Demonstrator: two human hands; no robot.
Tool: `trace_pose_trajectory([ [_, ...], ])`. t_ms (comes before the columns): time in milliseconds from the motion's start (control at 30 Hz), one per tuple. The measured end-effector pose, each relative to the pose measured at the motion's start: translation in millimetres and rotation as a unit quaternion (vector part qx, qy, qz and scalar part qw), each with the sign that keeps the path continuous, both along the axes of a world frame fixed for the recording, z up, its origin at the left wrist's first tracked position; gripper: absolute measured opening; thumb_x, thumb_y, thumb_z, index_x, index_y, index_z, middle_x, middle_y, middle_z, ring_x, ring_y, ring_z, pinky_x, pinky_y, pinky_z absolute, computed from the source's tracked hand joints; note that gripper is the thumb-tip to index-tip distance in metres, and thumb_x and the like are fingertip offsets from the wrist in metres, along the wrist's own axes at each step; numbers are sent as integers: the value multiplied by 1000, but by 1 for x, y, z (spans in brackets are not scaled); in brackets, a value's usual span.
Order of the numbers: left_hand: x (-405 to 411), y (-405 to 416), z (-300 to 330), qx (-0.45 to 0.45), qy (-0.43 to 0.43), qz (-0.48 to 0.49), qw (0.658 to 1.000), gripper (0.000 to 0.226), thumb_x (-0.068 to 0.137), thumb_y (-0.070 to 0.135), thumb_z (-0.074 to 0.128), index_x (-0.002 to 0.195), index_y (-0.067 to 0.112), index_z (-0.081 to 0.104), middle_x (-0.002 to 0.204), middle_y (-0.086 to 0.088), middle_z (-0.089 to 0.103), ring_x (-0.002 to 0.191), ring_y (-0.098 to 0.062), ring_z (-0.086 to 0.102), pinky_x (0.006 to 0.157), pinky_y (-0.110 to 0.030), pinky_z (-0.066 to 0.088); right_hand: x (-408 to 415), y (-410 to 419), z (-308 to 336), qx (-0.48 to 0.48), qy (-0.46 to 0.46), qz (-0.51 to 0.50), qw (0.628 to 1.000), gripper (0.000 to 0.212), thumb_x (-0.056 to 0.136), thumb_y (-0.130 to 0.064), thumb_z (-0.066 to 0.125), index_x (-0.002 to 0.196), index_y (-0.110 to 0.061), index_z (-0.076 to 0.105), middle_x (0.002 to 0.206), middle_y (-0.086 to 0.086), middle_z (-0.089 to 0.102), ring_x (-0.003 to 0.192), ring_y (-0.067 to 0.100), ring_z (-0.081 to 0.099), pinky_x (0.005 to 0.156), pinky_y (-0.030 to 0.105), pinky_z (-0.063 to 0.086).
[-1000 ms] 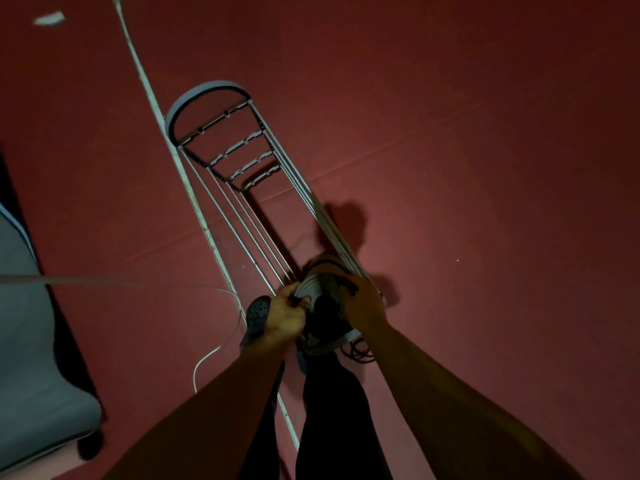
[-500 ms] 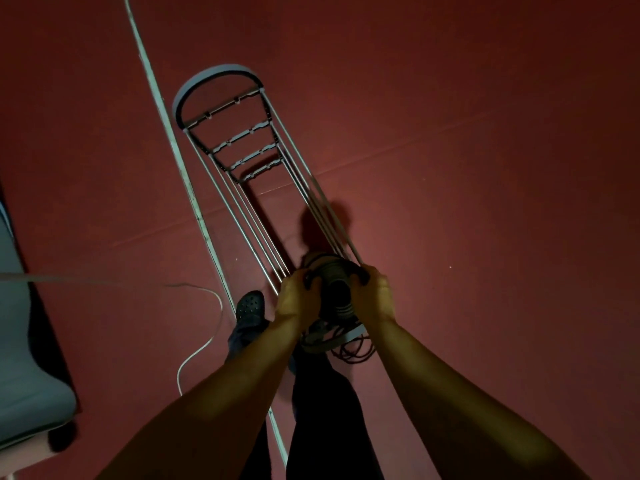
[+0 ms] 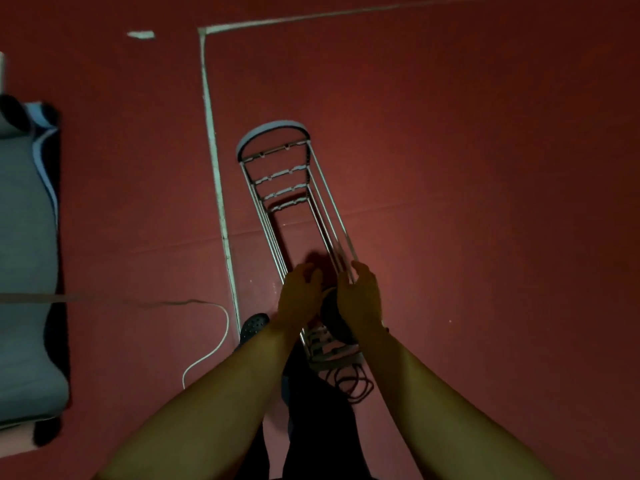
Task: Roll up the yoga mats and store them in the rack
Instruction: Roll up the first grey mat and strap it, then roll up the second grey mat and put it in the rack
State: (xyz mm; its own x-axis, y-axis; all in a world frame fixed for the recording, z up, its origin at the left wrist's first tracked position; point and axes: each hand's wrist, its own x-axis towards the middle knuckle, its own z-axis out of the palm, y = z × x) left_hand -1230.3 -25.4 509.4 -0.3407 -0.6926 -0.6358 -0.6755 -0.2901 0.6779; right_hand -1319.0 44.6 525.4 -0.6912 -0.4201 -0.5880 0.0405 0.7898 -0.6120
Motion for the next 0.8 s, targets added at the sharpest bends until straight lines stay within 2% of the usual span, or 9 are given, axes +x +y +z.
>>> trace_pose_trajectory([
  [133,19,-29,40,-24,34,76,996,37,107,28,53,137,8,59,135,-13,62,117,-31,62,93,-34,47,22,-36,46,-65,-5,37,997,39,105,-23,55,142,-10,54,138,10,57,126,27,56,103,32,42],
  [233,45,-59,69,-56,73,154,984,25,104,26,54,118,7,64,112,-8,62,106,-24,58,82,-22,43,48,-71,78,-107,12,93,990,35,102,-21,56,133,-4,59,128,16,64,117,31,61,94,32,44],
  [300,66,-79,90,-60,87,233,967,21,103,13,57,120,2,64,106,-6,61,103,-23,58,75,-18,40,69,-96,100,-146,21,118,982,39,97,-26,54,127,-3,62,118,15,68,105,28,64,90,34,48],
  [367,90,-96,114,-83,101,282,950,25,103,9,58,125,-1,63,106,-4,62,102,-19,58,78,-16,37,94,-124,121,-179,-10,131,975,25,101,-18,55,122,-5,61,115,9,65,104,22,61,90,31,47],
  [400,104,-104,128,-94,104,302,943,26,103,11,58,127,0,63,108,-3,62,102,-17,57,79,-15,36,108,-138,135,-188,-24,150,970,20,103,-12,56,122,-6,59,116,6,62,105,20,58,87,23,43],
  [467,138,-119,158,-112,114,342,926,28,104,13,57,129,3,62,113,-3,62,105,-15,56,81,-16,36,142,-165,161,-213,-17,203,956,26,104,-9,55,129,-5,57,117,5,60,106,15,56,82,13,36],
  [600,225,-143,215,-156,140,420,883,29,105,14,55,131,3,61,118,-3,62,108,-13,55,89,-17,38,229,-200,205,-261,-20,279,924,29,104,-14,56,132,-9,58,116,1,61,102,14,58,85,20,38],
  [700,308,-150,246,-189,142,472,849,27,105,18,56,128,7,63,117,1,62,110,-15,58,95,-23,42,307,-211,232,-296,-29,335,894,27,104,-16,56,131,-11,59,117,0,61,105,14,58,88,21,39],
  [800,397,-147,269,-206,146,517,818,19,105,26,55,120,16,63,119,-6,69,113,-30,65,103,-47,52,390,-209,259,-330,-34,381,863,26,103,-14,57,128,-9,60,118,3,63,103,14,58,87,21,39],
])
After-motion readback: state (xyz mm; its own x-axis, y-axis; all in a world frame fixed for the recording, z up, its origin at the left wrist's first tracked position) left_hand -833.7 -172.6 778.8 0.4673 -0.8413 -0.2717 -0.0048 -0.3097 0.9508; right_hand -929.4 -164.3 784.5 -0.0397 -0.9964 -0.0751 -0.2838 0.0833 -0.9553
